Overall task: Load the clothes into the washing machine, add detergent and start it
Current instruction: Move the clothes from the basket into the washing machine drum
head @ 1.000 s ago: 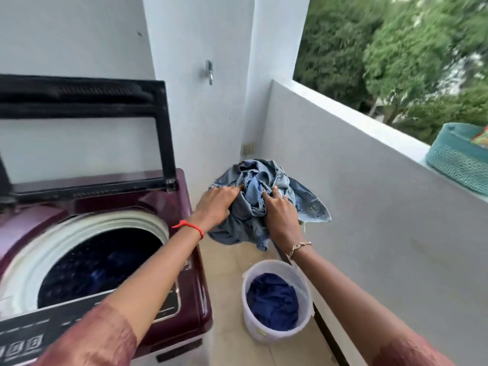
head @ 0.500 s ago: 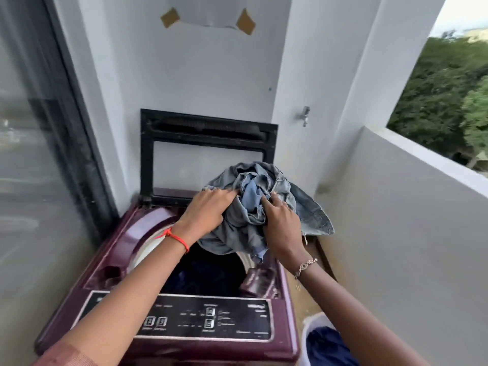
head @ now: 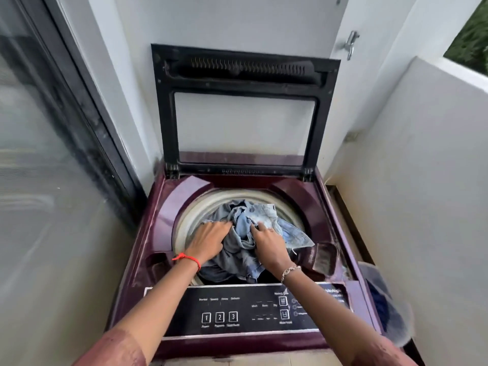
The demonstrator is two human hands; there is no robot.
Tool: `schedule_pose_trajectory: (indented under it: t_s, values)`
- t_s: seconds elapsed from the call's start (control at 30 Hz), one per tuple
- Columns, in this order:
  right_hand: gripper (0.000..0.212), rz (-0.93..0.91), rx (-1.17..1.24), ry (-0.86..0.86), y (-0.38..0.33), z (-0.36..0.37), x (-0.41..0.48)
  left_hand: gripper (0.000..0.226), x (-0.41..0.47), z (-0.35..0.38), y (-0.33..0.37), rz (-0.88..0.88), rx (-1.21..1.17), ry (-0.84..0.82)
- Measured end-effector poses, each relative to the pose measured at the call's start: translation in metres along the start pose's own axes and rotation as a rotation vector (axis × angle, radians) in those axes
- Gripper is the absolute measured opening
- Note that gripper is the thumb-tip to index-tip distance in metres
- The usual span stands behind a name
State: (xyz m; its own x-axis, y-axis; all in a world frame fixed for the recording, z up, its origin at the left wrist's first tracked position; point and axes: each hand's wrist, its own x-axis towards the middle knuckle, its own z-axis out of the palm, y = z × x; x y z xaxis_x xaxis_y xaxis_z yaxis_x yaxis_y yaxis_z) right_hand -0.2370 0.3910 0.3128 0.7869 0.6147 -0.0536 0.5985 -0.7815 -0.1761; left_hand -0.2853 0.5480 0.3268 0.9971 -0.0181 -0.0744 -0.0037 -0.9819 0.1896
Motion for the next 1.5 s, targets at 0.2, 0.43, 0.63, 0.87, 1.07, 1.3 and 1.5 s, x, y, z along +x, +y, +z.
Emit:
schedule_pose_trajectory:
  t_s: [0.2, 0.43, 0.63, 0.87, 1.07, 1.3, 1.5]
  values:
    - [0.039, 0.018, -0.055, -0.227, 0.008, 0.043, 0.016, 0.061, 0.015, 0.061, -0.025, -0.052, -0.060, -0.317]
    - [0.045, 0.115, -0.108, -0.555, 0.023, 0.049, 0.029, 0.114, 0.032, 0.086, -0.026, -0.092, -0.039, -0.673]
    - [0.049, 0.156, -0.040, -0.392, 0.044, 0.022, 0.031, 0.080, 0.052, 0.063, -0.003, 0.009, -0.198, -0.449]
    - [0.053, 0.268, 0.077, -0.080, 0.096, -0.052, 0.004, 0.055, 0.098, 0.013, 0.063, 0.142, -0.380, -0.231]
    - [0.057, 0.537, 0.068, 0.162, 0.157, -0.086, -0.062, 0.053, 0.126, -0.010, 0.156, 0.357, -0.446, -0.132]
    - [0.050, 0.783, 0.127, 0.160, 0.244, -0.074, -0.150, 0.064, 0.145, 0.019, 0.273, 0.536, -0.367, -0.247]
    - [0.040, 0.939, 0.272, 0.025, 0.357, -0.032, -0.215, 0.084, 0.177, 0.080, 0.374, 0.535, -0.261, -0.602]
